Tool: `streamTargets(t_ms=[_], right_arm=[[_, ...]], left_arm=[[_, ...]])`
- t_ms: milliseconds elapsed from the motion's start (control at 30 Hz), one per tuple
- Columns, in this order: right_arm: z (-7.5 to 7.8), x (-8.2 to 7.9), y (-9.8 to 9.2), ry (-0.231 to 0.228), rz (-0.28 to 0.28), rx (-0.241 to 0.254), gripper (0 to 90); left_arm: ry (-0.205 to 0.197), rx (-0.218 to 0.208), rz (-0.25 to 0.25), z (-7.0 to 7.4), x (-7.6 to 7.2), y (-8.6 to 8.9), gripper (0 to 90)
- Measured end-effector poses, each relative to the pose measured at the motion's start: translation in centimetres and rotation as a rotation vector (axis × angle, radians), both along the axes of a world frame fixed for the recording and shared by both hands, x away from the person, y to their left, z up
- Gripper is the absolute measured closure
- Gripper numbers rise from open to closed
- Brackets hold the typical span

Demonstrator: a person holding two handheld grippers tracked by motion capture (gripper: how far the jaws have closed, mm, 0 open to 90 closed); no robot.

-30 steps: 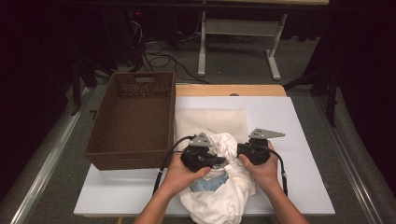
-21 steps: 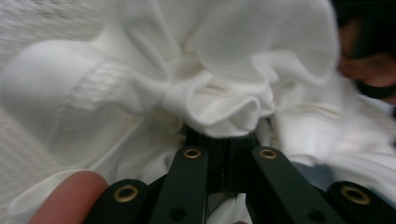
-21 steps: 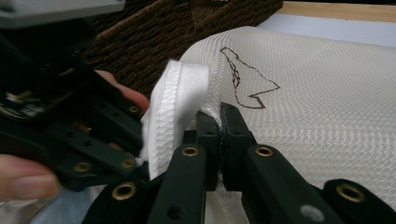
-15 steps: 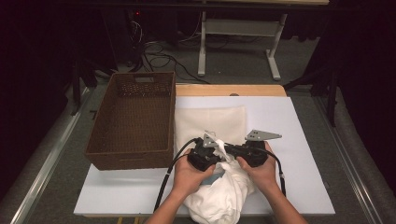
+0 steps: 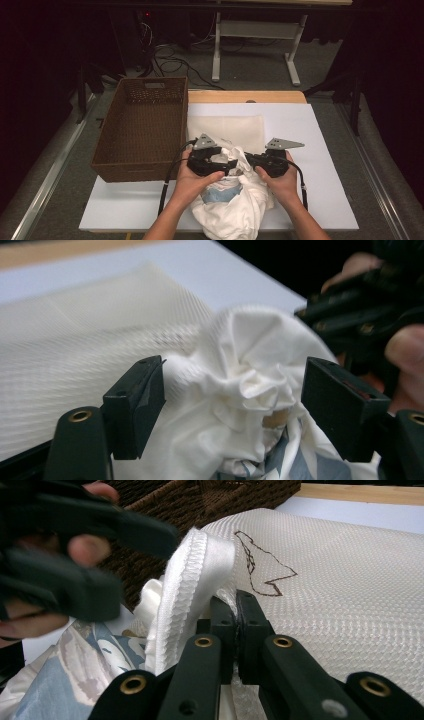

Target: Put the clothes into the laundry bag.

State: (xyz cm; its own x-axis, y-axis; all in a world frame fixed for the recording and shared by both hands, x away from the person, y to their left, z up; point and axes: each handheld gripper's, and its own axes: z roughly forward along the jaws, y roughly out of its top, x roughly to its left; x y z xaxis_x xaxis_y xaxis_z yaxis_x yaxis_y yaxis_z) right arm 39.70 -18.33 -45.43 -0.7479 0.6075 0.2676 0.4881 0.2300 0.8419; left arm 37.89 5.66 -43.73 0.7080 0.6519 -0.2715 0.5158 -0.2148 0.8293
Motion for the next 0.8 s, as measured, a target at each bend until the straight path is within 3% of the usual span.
streamTargets(t_ms=[67,133,167,200,233,367,533,567,633,700,733,767,800], right_arm=[[0.0,0.0,0.0,-0.003,0.0,-0.001,89.3],[0.0,0.0,-0.1,-0.004,-0.002,-0.007,89.3],[0.0,0.0,-0.1,-0.004,-0.002,-0.007,89.3],[-0.1,0.0,-0.2,-0.004,-0.005,-0.007,89.3],[-0.1,0.0,-0.3,0.003,-0.008,-0.001,89.3],[0.1,0.1,-0.3,-0.002,-0.012,0.005,89.3],[0.4,0.0,-0.3,-0.005,-0.018,0.025,89.3],[0.6,-0.2,-0.2,-0.006,-0.014,0.029,89.3],[0.8,-0.4,0.1,-0.011,-0.004,0.024,89.3],[0.9,-0.6,0.2,-0.018,0.003,0.039,89.3],[0.9,-0.6,0.2,-0.018,0.003,0.039,89.3],[1.2,-0.6,0.1,-0.014,0.003,0.058,89.3],[1.4,-0.7,0.0,-0.013,0.004,0.059,89.3]], left_arm=[[0.004,0.085,-0.023,-0.9,0.0,-1.4,32.1],[-0.011,0.109,-0.044,-1.0,-0.5,-1.8,57.0],[-0.011,0.109,-0.044,-1.0,-0.5,-1.8,65.1],[-0.02,0.129,-0.059,-1.0,-0.8,-2.0,65.1],[-0.024,0.138,-0.074,-1.0,-0.9,-2.1,74.5],[-0.047,0.167,-0.184,-0.9,-1.7,-2.8,78.5],[-0.015,0.226,-0.195,-1.9,-1.5,-3.7,79.0],[-0.021,0.264,-0.183,-2.2,-1.4,-3.9,79.0],[-0.039,0.317,-0.056,-2.7,-0.7,-4.0,78.9],[-0.094,0.438,0.093,-3.3,-0.3,-3.9,79.0],[-0.094,0.438,0.093,-3.3,-0.3,-3.9,79.1],[-0.095,0.457,0.137,-3.7,0.0,-3.7,79.1],[-0.055,0.407,0.155,-4.1,0.3,-3.3,79.1]])
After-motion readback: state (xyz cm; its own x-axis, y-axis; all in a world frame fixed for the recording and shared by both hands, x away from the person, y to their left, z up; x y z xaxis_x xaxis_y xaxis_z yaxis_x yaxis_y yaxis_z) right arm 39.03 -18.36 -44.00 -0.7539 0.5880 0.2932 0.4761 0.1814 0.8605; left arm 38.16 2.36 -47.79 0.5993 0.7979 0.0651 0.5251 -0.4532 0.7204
